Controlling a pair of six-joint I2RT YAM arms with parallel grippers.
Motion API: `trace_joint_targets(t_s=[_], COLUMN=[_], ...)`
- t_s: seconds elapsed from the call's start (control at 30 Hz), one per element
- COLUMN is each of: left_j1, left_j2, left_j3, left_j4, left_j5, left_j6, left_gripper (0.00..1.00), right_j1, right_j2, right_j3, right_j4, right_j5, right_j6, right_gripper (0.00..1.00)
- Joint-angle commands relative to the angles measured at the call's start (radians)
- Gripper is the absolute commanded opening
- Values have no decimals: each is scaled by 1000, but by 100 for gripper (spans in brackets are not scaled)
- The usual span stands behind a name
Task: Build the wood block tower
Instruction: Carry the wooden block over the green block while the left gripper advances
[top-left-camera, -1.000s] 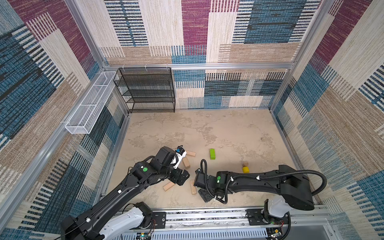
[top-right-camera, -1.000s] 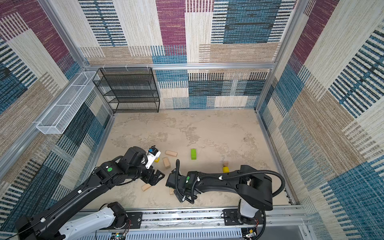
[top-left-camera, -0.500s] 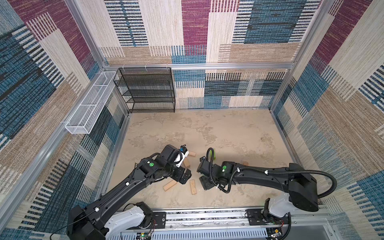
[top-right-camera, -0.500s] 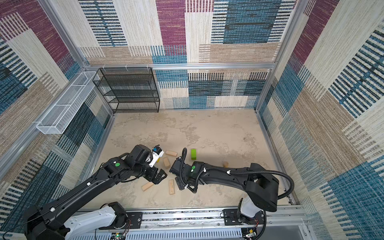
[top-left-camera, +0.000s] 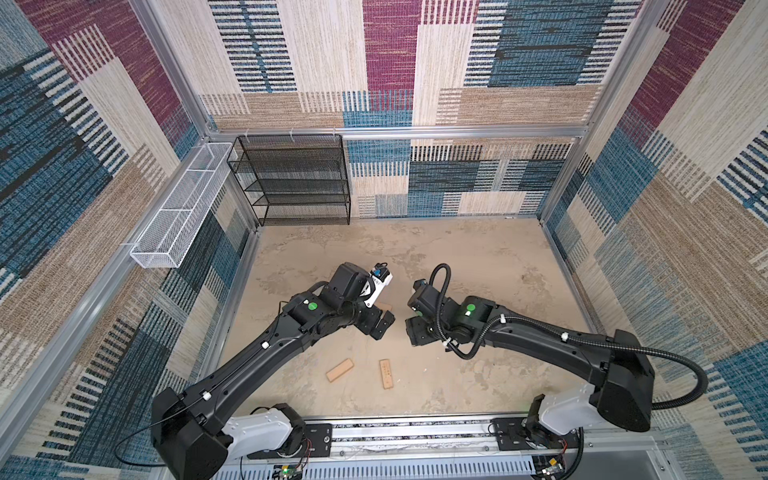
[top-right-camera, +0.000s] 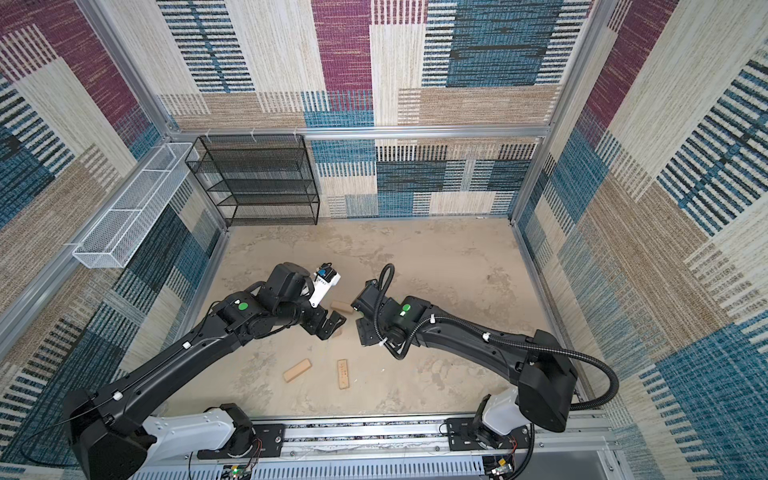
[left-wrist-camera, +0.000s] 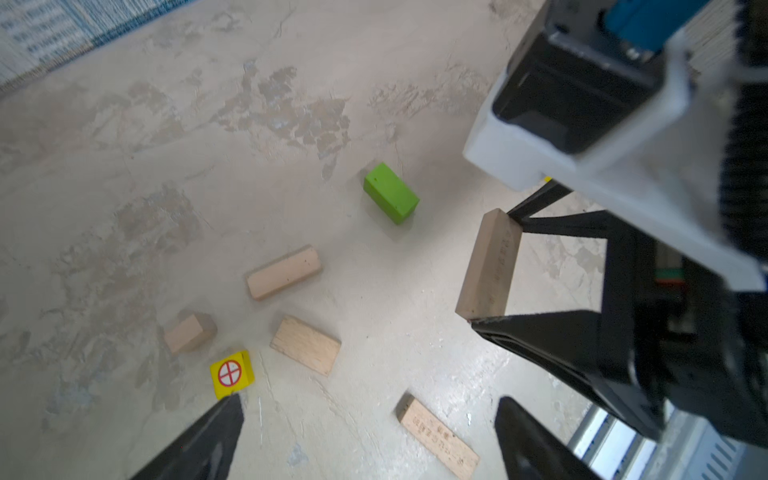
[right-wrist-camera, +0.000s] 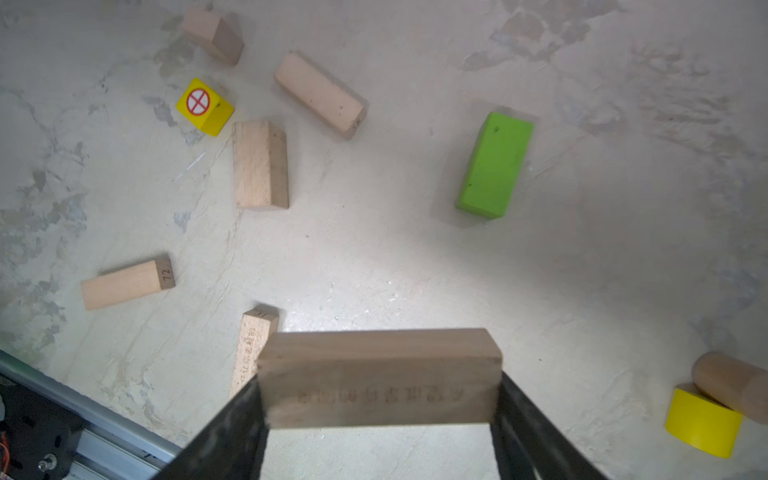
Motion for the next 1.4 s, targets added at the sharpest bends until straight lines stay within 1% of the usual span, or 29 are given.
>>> trace_joint_targets(t_s=[0.0,0.1,0.23,0.33,0.4,0.47,0.53,0.67,0.87,1.03,1.2,1.37], left_j1=[0,1,1,8,21,35,39,43,51,74,117,162], left_j2=[17,68,171,232,272,306,334,367,433,440,441,450], left_j3=[52,125,247,271,260,263,269,286,360,367,363,368], left_j4=[59,91,86,136,177,173,140,58,-84,-103,-102,-103], left_j5=[-44,-76,-21,23,97,169,189,151,70,30,32,94], left_j6=[86,118,114,50,-16,-70,-94,-102,-86,-104,-127,-153], left_gripper=[99,99,99,99,98,96,95,95,96,97,97,97], right_j1=[-36,-96,-165,-192,-210,-223,-230,-238,-237,-238,-238,-237], right_j2=[-53,-84,-71,-36,-5,20,45,108,182,210,218,240], right_j3=[-13,-15,22,62,83,97,111,138,170,164,154,157], right_j4=[-23,-44,-76,-91,-99,-89,-73,-50,-46,-25,-5,15], right_j5=[46,39,39,47,62,66,65,37,19,20,17,4], right_j6=[60,76,71,51,44,40,29,-10,2,23,32,38], right_gripper=[0,0,0,0,0,0,0,0,0,0,0,1])
